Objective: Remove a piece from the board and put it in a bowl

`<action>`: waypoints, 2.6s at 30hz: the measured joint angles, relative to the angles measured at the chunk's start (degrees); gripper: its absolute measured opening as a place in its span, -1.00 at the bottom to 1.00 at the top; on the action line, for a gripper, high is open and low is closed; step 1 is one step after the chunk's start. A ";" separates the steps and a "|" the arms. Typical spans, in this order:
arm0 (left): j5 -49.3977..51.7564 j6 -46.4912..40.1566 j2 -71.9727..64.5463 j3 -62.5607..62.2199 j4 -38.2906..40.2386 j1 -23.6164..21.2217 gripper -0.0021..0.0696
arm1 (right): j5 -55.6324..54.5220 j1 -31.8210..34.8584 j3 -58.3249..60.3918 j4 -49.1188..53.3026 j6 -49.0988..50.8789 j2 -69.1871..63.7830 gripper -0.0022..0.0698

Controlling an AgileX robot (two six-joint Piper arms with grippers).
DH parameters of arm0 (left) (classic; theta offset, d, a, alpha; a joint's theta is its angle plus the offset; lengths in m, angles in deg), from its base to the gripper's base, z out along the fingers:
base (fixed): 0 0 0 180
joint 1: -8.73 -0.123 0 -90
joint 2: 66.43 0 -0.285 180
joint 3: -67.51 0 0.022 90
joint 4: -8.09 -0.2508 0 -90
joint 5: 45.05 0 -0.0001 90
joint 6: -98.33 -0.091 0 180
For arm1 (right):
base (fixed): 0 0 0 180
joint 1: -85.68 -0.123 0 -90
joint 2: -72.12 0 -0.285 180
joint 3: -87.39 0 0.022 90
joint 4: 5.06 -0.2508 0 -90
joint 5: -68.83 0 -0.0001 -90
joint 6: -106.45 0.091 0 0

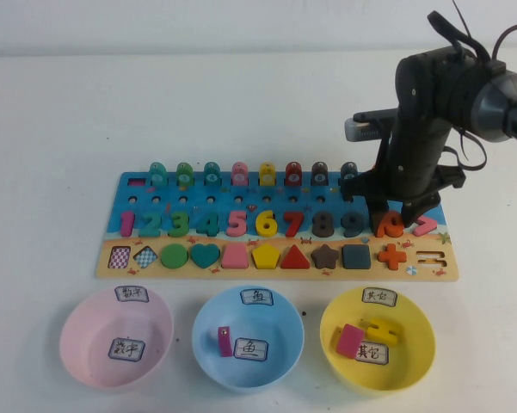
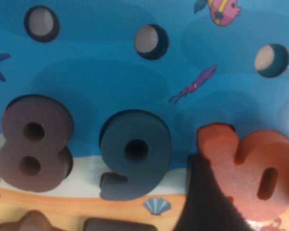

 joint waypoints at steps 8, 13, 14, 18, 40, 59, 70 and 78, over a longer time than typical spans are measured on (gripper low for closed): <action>0.00 0.00 0.00 0.00 0.00 0.00 -0.94 | 0.00 0.00 0.00 0.00 0.00 1.28 -0.03; 0.00 0.00 0.00 0.00 0.00 0.00 -0.94 | 0.48 0.00 0.00 0.87 0.00 3.58 -0.03; 0.00 0.00 0.00 0.00 0.00 0.00 -0.94 | 0.74 0.00 0.00 0.99 0.00 4.15 -0.03; 0.00 0.00 0.00 0.00 0.00 0.00 -0.94 | 1.73 0.00 0.41 1.12 0.00 6.71 -0.03; 0.00 0.00 0.00 0.00 0.00 0.00 -0.94 | -9.34 -14.72 32.52 -3.46 0.75 35.56 -0.03; 0.00 0.00 0.00 0.00 0.00 0.00 -0.94 | -7.28 -28.81 13.08 -3.92 1.26 20.51 -0.03; 0.00 0.00 0.00 0.00 0.00 0.00 -0.94 | 2.19 -33.97 -12.17 -6.30 -0.40 0.76 -0.04; 0.00 0.00 0.00 0.00 0.00 0.00 -0.94 | 2.96 -36.09 -26.37 -7.61 -1.45 -8.88 -0.04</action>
